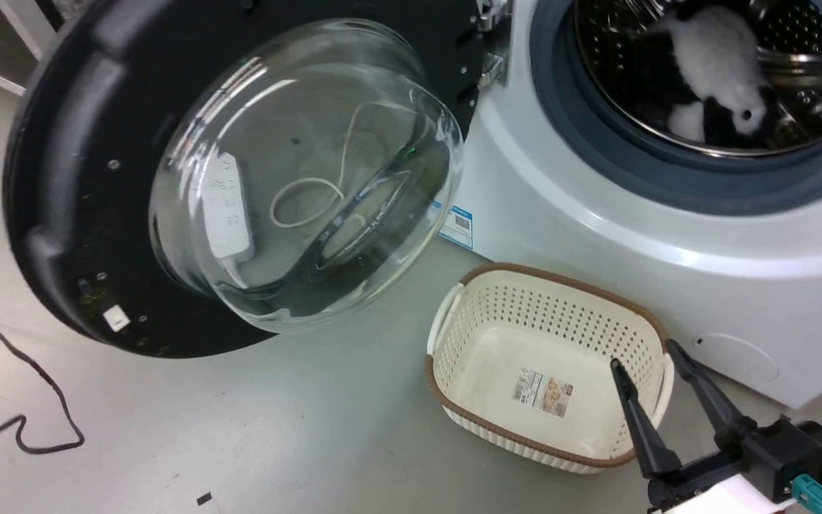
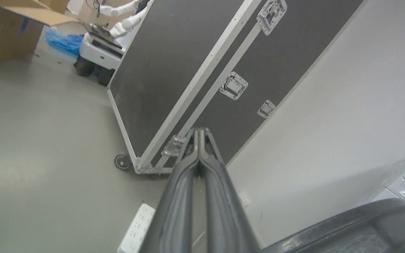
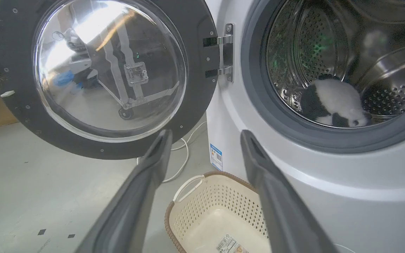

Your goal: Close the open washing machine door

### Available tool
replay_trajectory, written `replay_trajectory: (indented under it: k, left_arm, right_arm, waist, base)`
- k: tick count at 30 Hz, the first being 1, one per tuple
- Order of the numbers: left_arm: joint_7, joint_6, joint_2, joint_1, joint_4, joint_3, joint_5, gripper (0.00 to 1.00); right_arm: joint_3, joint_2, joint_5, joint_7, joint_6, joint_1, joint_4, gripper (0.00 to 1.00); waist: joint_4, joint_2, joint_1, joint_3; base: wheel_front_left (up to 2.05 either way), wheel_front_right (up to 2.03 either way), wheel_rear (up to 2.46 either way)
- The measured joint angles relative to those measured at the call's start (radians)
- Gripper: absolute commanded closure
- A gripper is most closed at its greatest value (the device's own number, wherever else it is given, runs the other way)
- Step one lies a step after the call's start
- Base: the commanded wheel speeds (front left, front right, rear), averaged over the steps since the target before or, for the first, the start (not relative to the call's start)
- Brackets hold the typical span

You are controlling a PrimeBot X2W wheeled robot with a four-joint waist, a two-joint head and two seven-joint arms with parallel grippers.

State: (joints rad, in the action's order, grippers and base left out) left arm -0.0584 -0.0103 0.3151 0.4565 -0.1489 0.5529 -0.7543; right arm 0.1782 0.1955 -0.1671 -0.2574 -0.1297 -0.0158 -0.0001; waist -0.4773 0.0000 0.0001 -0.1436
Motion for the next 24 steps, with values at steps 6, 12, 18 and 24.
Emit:
replay_trajectory:
  k: [6, 12, 18, 24]
  left_arm:
    - [-0.214, -0.025, 0.012, 0.114, -0.2, 0.013, -0.178, 1.0]
    - [-0.446, -0.104, 0.004, 0.217, -0.378, 0.105, -0.403, 1.0]
    - [-0.552, -0.083, 0.005, 0.204, -0.388, 0.105, -0.454, 1.0]
    - [-0.639, -0.064, -0.005, 0.135, -0.363, 0.092, -0.475, 1.0]
  right_arm:
    - [0.004, 0.012, 0.0, 0.0, 0.0, 0.006, -0.004, 0.0]
    - [0.015, 0.025, -0.006, 0.0, 0.0, 0.025, -0.002, 0.0]
    - [0.008, 0.025, -0.011, 0.0, 0.0, 0.025, 0.005, 0.0]
    - [0.005, 0.007, -0.017, 0.0, 0.0, 0.025, 0.022, 0.0]
  waist:
    - [0.019, 0.0, 0.0, -0.032]
    - [0.048, 0.0, 0.0, -0.051]
    - [0.055, 0.0, 0.0, -0.039]
    - [0.054, 0.0, -0.0001, -0.001]
  base:
    - [0.0, 0.0, 0.0]
    - [0.0, 0.0, 0.0]
    - [0.0, 0.0, 0.0]
    - [0.0, 0.0, 0.0]
